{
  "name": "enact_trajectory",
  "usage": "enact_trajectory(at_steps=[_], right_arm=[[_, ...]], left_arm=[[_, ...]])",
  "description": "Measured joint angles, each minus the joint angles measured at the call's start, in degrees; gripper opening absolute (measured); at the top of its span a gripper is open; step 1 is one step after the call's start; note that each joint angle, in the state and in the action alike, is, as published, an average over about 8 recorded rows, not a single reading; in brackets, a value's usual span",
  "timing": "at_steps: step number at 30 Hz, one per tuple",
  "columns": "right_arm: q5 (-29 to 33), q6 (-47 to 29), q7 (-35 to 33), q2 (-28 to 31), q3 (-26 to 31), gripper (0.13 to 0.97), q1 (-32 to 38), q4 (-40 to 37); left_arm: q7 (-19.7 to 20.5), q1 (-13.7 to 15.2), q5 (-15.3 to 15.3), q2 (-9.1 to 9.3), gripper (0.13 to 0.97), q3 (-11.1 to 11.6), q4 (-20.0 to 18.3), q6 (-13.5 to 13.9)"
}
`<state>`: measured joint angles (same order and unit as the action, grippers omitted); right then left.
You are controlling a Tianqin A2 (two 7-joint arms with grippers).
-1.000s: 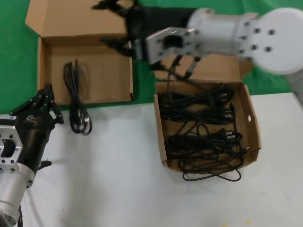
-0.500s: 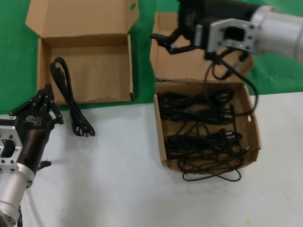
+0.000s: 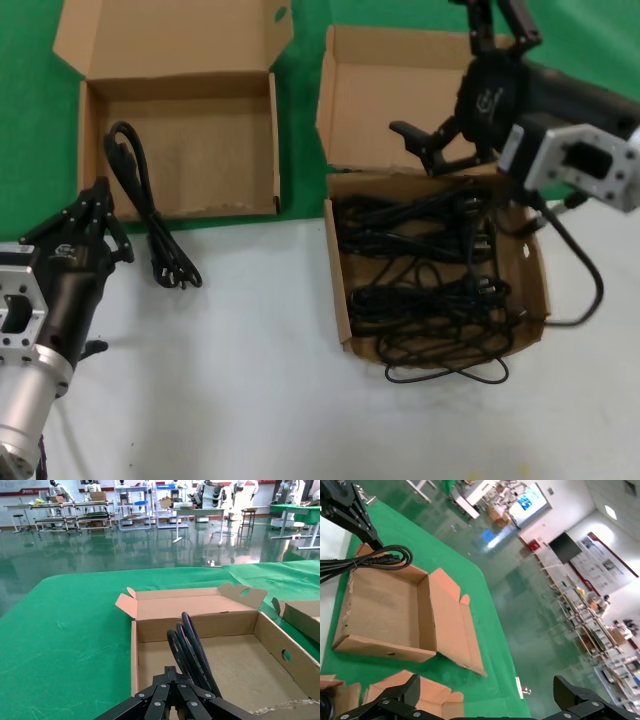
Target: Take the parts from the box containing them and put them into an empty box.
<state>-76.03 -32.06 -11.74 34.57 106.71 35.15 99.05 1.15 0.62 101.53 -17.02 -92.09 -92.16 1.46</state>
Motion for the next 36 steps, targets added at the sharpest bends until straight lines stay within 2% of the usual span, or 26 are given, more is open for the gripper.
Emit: enact_trajectory(at_steps=[9,13,22,31,36], right_arm=[[-1.6,3.7,-0.6,0.9,-2.0,0.955,-5.7,3.6],[-2.3,4.3,-0.5,0.6,-2.3,0.959,-6.4,3.5],[-4.7,7.0,0.7,-1.1,-3.5,0.966,-9.2,2.4],[-7.7,10.4,2.2,-3.3,-5.1,0.966,-12.7,1.1],[-9.4,12.3,3.0,-4.6,-6.0,0.966,-14.7,0.3]], left_arm=[[0.0,0.0,0.0,0.0,0.149,0.0,0.0,0.0],[0.0,0.0,0.0,0.0,0.152,0.0,0.0,0.0],[-0.1,-0.1,0.2,-0.02,0.214,0.0,0.1,-0.2],[-0.3,-0.1,0.4,-0.04,0.342,0.1,0.1,-0.3],[-0.3,-0.2,0.5,-0.05,0.463,0.1,0.1,-0.4]])
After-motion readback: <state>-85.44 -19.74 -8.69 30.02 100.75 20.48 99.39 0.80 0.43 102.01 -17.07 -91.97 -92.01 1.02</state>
